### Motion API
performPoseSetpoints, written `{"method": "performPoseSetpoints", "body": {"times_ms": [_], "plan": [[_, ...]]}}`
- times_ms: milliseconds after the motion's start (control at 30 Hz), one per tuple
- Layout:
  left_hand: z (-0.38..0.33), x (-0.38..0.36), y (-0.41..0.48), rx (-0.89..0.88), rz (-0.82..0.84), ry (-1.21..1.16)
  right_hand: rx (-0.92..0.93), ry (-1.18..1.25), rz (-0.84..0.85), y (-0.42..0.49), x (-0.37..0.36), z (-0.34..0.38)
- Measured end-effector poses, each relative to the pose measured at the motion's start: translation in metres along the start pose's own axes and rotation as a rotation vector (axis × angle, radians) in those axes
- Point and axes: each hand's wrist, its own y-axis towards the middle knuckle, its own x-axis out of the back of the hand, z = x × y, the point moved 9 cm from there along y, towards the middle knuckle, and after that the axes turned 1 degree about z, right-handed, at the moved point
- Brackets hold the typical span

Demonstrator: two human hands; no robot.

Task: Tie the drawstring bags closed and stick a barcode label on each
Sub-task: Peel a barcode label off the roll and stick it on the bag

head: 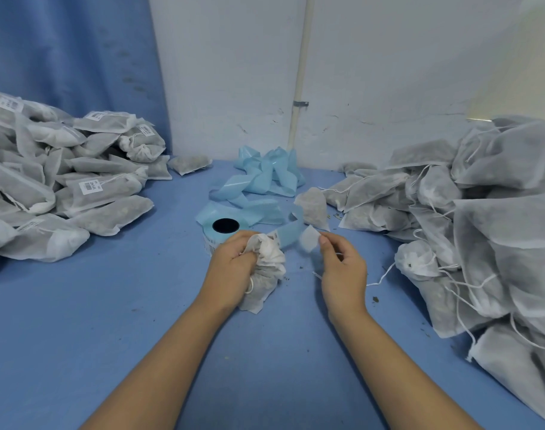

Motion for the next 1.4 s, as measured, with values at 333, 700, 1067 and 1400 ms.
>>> {"method": "performPoseSetpoints", "body": {"times_ms": [333, 700, 1067, 1400], "plan": [[0.011, 0.009, 0.004, 0.092, -0.132, -0.275, -0.067, 0.254, 0.012, -0.009, -0.005, 0.009], [0.005, 0.003, 0.004, 0.047, -0.070, -0.299, 0.230, 0.134, 0.465, -0.039, -0.052, 0.041], [-0.001, -0.001, 0.003, 0.028, -0.068, -0.334, 0.580, -0.527, 0.374, -0.045, -0.053, 0.055], [0.008, -0.003, 0.004, 0.120, -0.071, -0.446, 0.008, -0.058, 0.419, -0.024, -0.046, 0.014]]}}
